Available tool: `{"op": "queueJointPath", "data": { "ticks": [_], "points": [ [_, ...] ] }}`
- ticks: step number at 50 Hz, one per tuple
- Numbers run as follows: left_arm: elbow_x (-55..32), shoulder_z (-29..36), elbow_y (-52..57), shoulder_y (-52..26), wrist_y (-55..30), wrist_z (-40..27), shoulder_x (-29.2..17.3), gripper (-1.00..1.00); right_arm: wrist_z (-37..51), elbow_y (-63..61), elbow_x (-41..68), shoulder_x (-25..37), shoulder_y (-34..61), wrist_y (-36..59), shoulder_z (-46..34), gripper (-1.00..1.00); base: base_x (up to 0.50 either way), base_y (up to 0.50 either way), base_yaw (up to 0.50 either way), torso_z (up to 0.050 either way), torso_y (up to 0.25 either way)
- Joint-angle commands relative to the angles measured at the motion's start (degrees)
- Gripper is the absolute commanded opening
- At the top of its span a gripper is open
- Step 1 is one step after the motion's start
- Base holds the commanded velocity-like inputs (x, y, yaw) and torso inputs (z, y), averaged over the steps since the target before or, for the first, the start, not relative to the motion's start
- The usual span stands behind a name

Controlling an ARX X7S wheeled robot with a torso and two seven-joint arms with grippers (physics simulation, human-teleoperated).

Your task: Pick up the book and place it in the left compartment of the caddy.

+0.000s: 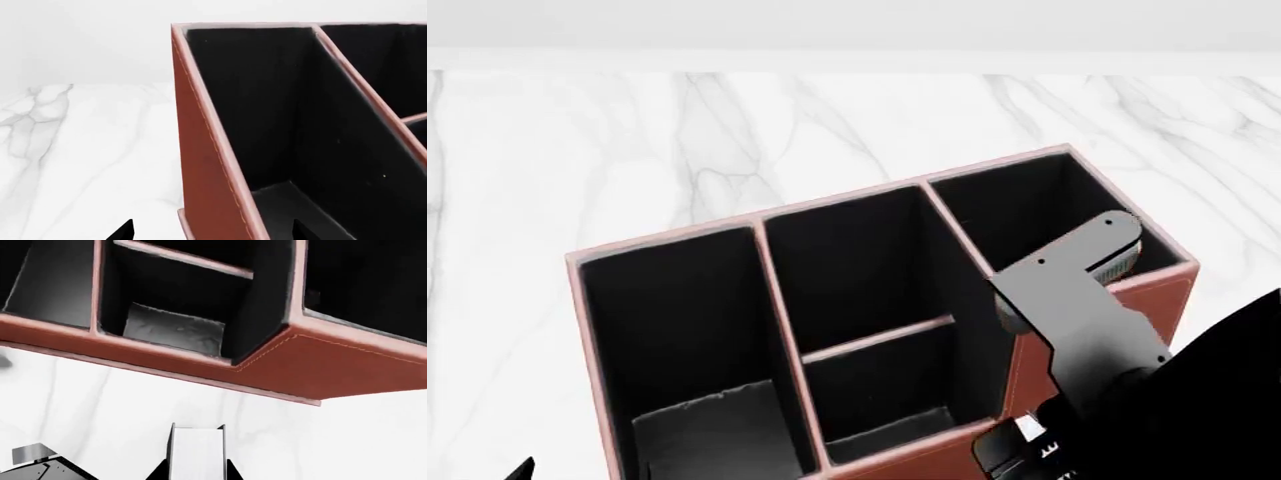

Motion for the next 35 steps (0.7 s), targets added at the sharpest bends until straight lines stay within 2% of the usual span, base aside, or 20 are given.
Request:
{"op": "queueJointPath", "data": {
  "ticks": [1, 16, 35],
  "points": [
    [0.4, -1.5, 0.0, -0.1, -0.1, 1.6, 1.0, 1.0, 2.7, 0.5, 5.1, -2.7, 8.7, 4.2, 4.5, -1.0, 0.0, 0.0, 0.0, 0.0, 0.0],
    [0.0, -1.3, 0.3, -0.2, -0.3, 1.3, 0.7, 1.0, 3.2, 4.8, 6.8, -5.7, 12.5, 5.0, 5.1, -1.0, 0.0, 0.0, 0.0, 0.0, 0.0],
    [-0.1, -0.7, -0.1, -0.3, -0.1, 1.2, 0.5, 1.0, -7.9, 16.2, -2.3, -16.2, 13.3, 1.8, 5.3, -1.0, 0.0, 0.0, 0.0, 0.0, 0.001]
  ]
}}
